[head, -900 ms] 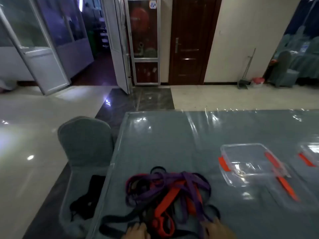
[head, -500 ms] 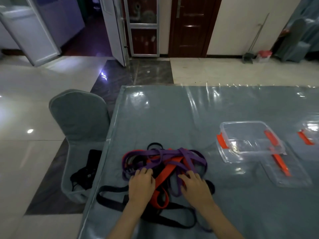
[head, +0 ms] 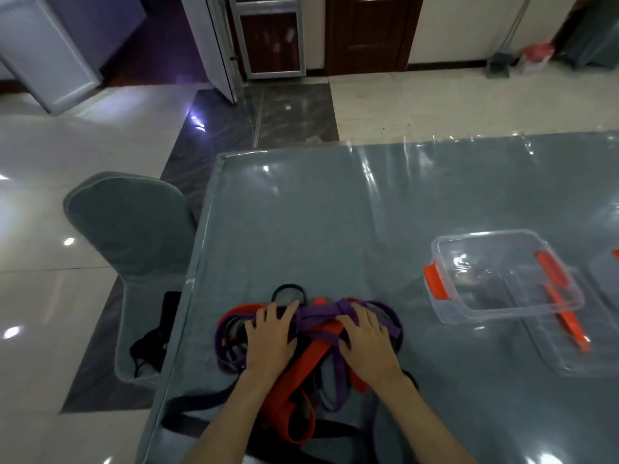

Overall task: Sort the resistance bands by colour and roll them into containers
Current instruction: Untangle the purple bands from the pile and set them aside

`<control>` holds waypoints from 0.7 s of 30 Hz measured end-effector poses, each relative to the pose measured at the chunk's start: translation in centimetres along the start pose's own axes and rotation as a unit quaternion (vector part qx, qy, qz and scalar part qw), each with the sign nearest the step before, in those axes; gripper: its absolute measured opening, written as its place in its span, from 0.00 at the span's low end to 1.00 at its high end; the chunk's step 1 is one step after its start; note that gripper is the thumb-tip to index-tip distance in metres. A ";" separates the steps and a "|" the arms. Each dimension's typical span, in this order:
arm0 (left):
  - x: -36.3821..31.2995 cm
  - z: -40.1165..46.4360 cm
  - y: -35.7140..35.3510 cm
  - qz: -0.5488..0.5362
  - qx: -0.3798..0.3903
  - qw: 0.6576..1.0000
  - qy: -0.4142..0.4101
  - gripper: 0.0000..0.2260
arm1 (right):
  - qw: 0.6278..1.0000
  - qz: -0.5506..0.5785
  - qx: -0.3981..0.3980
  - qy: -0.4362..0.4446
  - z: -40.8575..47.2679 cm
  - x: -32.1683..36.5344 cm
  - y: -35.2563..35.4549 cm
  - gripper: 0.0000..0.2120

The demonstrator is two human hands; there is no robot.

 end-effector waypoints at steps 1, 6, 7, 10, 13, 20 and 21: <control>0.2 0.2 0.2 -0.015 -0.014 1.000 -0.008 0.38 | 1.000 0.013 0.002 0.002 0.4 -0.2 -0.1 0.30; 0.9 0.3 2.2 -0.180 -0.006 0.982 -0.060 0.32 | 0.995 0.050 -0.023 0.088 2.6 -0.3 -0.6 0.36; 0.8 -0.1 2.9 -0.216 -0.002 0.974 -0.064 0.31 | 0.991 0.053 -0.029 0.117 3.2 0.0 -0.6 0.36; 1.5 -0.9 4.9 -0.334 -0.018 0.942 -0.037 0.29 | 0.982 0.104 -0.002 0.156 4.5 1.0 -1.1 0.32; 2.5 -1.7 6.5 -0.430 -0.028 0.902 -0.002 0.29 | 0.980 0.107 -0.034 0.167 5.2 1.5 0.0 0.23; 6.5 -3.0 8.0 -0.639 -0.004 0.760 0.119 0.24 | 0.957 0.171 -0.190 0.142 2.4 -0.9 4.4 0.11; 6.9 -3.1 8.1 -0.656 0.000 0.744 0.125 0.23 | 0.954 0.174 -0.204 0.134 1.8 -1.3 4.8 0.10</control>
Point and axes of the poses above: each hand's wrist, its own z-axis towards the middle knuckle, its own y-axis out of the back of the hand, x = y × z, the point moved 8 cm from there along z, towards the middle knuckle, and after that the axes turned 15 degrees about y, right-handed, at the moved point
